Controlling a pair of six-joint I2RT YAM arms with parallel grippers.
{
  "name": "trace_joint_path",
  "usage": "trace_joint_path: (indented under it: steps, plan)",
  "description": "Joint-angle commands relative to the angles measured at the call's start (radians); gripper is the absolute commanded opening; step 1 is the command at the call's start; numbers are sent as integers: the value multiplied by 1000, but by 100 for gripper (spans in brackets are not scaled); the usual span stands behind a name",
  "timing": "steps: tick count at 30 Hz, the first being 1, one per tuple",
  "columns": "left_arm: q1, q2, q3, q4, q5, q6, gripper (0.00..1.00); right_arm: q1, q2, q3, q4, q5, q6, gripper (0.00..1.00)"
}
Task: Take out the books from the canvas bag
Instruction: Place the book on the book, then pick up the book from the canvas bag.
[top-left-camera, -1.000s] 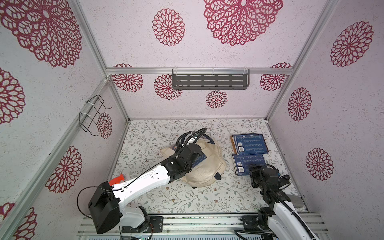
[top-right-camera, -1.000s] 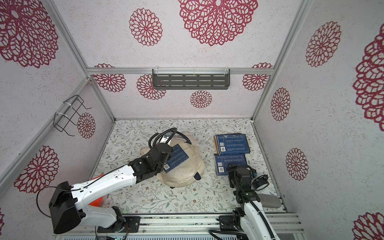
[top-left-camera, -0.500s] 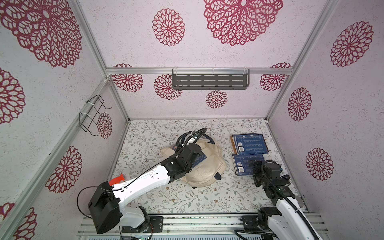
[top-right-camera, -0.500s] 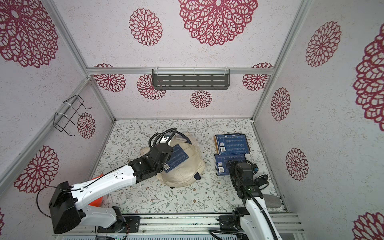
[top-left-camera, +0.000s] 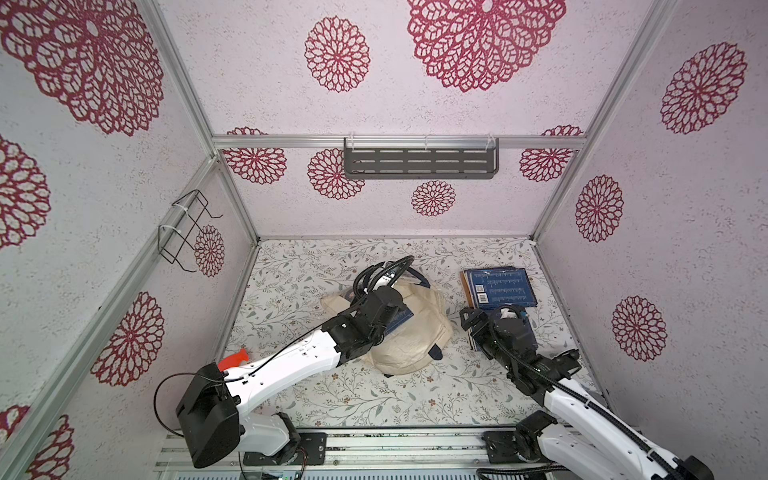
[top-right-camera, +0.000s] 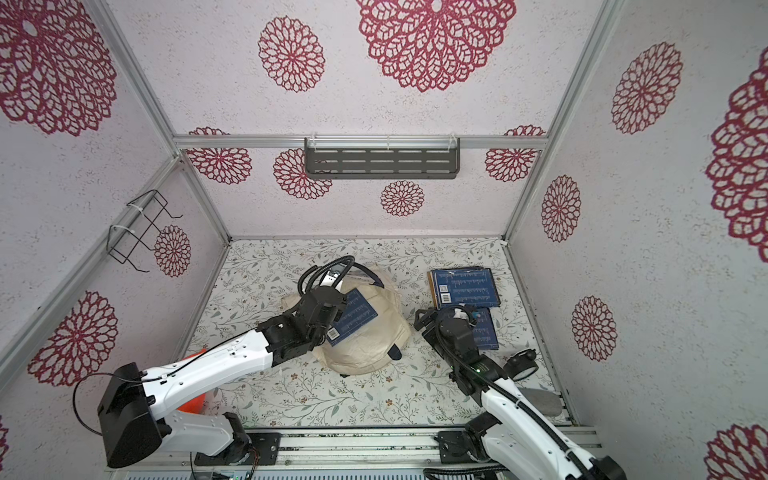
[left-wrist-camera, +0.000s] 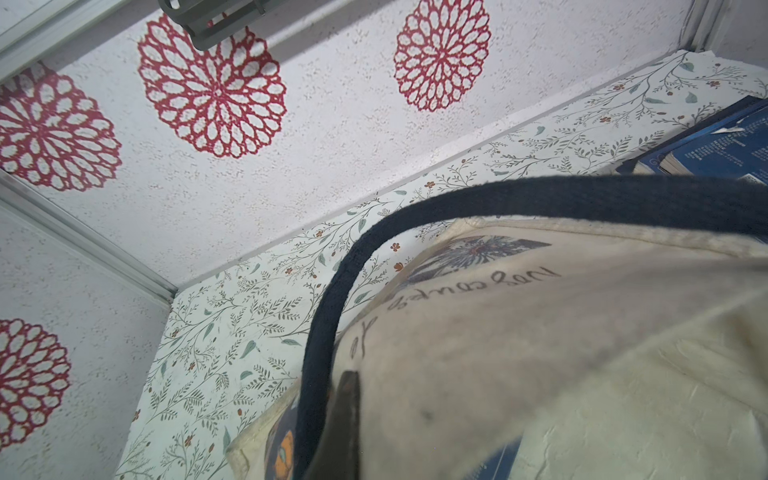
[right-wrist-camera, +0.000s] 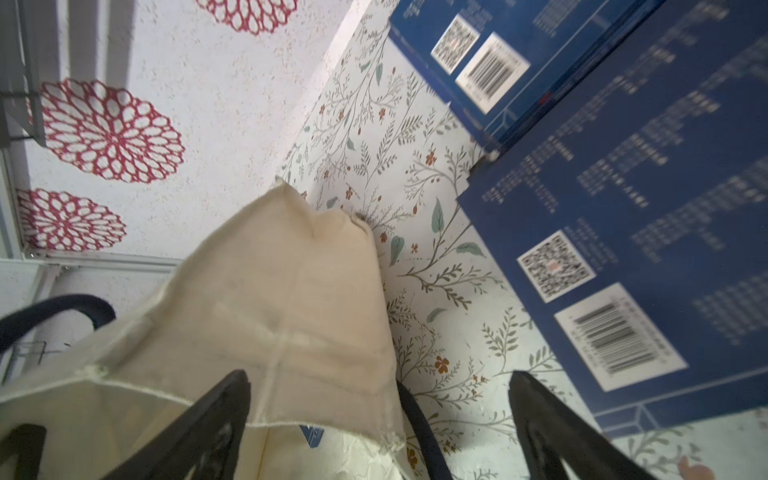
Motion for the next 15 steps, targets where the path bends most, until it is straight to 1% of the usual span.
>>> trace_joint_path:
  steps: [1,5,9,15]
  plan:
    - [-11,-22,13,30,27,-10,0,82,28,29,120,79,-39,98]
    - [-12,-22,12,28,41,-16,0,155,85,34,192,89,-50,97]
    - [-12,-24,13,29,44,-16,0,253,144,62,231,144,-82,96]
    - [-12,-25,11,30,53,-21,0,364,231,71,304,202,-76,93]
